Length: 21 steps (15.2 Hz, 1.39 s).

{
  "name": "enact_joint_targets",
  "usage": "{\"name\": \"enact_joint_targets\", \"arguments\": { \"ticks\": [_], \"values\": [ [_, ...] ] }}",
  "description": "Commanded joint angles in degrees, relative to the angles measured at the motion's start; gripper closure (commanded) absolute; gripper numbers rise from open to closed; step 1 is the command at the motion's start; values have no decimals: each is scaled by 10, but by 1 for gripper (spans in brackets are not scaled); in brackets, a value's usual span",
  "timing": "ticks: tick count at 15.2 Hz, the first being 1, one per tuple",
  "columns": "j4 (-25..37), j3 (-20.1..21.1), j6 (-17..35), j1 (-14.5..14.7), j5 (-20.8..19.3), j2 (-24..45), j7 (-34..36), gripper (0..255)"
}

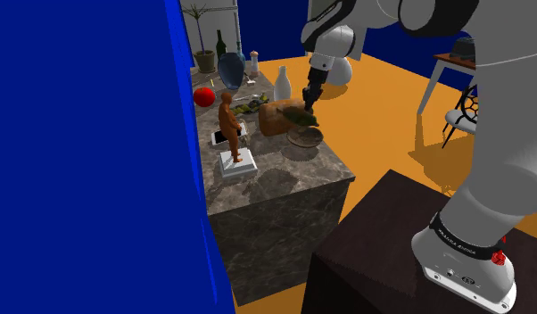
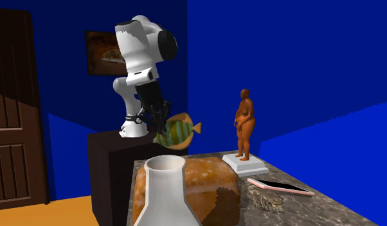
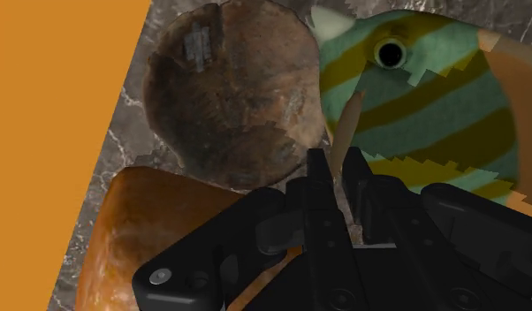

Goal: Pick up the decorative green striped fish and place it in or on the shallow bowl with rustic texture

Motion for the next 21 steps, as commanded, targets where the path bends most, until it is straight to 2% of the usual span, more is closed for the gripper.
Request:
{"name": "enact_joint_targets", "arguments": {
  "ticks": [1,5,21],
  "values": [
    [45,-4,-26,-21,1,25,-14,255],
    [152,-9,-84,-70,5,86,-36,255],
    [126,6,-4,-75,30,145,-68,255]
  ]
}}
